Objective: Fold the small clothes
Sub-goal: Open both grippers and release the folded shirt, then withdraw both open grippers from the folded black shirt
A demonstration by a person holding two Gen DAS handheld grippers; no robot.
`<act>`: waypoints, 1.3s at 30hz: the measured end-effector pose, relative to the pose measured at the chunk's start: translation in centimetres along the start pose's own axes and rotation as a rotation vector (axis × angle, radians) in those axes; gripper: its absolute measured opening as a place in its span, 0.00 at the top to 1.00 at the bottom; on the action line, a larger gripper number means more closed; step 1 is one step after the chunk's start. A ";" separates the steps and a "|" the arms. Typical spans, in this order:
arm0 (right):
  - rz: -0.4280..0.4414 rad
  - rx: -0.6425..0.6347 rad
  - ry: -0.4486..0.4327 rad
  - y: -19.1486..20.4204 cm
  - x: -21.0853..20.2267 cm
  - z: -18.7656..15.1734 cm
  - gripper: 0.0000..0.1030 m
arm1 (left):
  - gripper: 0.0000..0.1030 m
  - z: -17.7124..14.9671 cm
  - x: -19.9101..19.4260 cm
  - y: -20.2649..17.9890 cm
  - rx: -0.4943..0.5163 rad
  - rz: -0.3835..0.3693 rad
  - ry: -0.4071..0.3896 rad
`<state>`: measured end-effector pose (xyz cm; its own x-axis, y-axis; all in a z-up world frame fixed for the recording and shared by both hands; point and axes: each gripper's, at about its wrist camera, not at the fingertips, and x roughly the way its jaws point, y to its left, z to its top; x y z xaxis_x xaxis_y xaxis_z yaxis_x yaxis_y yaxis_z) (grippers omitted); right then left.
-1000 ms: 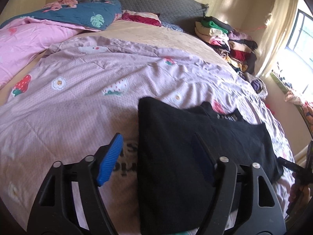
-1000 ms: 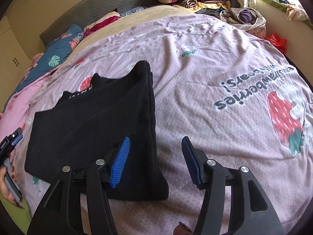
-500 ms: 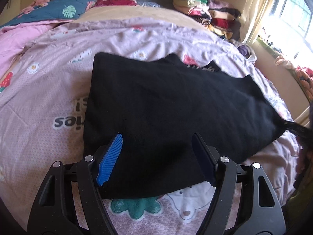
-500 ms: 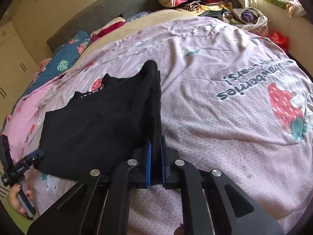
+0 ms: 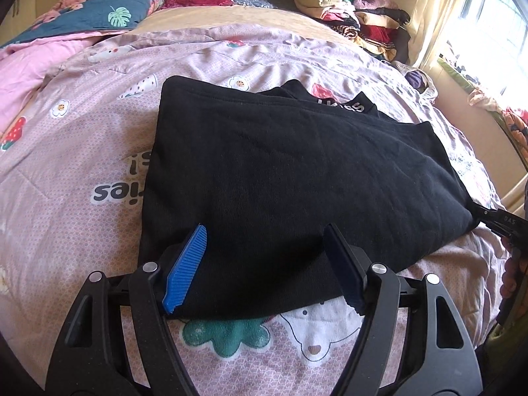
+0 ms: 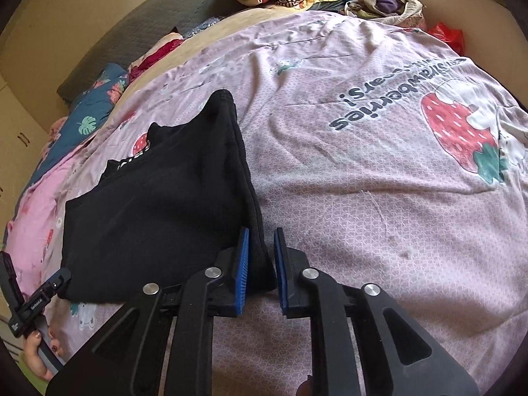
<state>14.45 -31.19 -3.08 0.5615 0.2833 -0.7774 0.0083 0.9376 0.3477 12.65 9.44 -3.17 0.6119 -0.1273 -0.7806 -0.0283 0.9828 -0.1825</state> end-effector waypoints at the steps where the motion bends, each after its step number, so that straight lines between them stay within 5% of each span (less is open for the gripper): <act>1: -0.005 -0.001 -0.001 0.0 -0.1 -0.1 0.81 | 0.37 -0.1 0.0 -0.1 0.001 0.001 0.001; 6: -0.020 -0.003 -0.010 0.2 -1.0 -0.6 0.70 | 0.37 -0.2 -0.2 -0.2 0.002 -0.003 0.003; 11: -0.032 -0.011 -0.039 0.6 -2.5 -1.2 0.46 | 0.36 -0.5 -0.7 -0.4 0.000 -0.015 0.005; 13: -0.031 -0.016 -0.047 0.8 -3.0 -1.3 0.28 | 0.33 -0.6 -0.9 -0.4 -0.004 -0.027 0.003; 18: -0.052 -0.062 -0.076 2.3 -4.4 -1.7 0.08 | 0.24 -0.8 -1.4 -0.5 -0.008 -0.036 0.006; 25: -0.063 -0.129 -0.085 4.3 -5.3 -2.4 0.04 | 0.09 -1.2 -2.6 -1.1 0.009 -0.047 0.004; 39: -0.075 -0.226 -0.122 7.5 -7.1 -4.1 0.04 | 0.09 -2.0 -4.9 -1.2 -0.001 -0.039 -0.008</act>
<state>7.13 -25.29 2.86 0.6620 0.1981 -0.7229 -0.1239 0.9801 0.1551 8.07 8.66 -0.35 0.6193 -0.1643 -0.7678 -0.0051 0.9770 -0.2131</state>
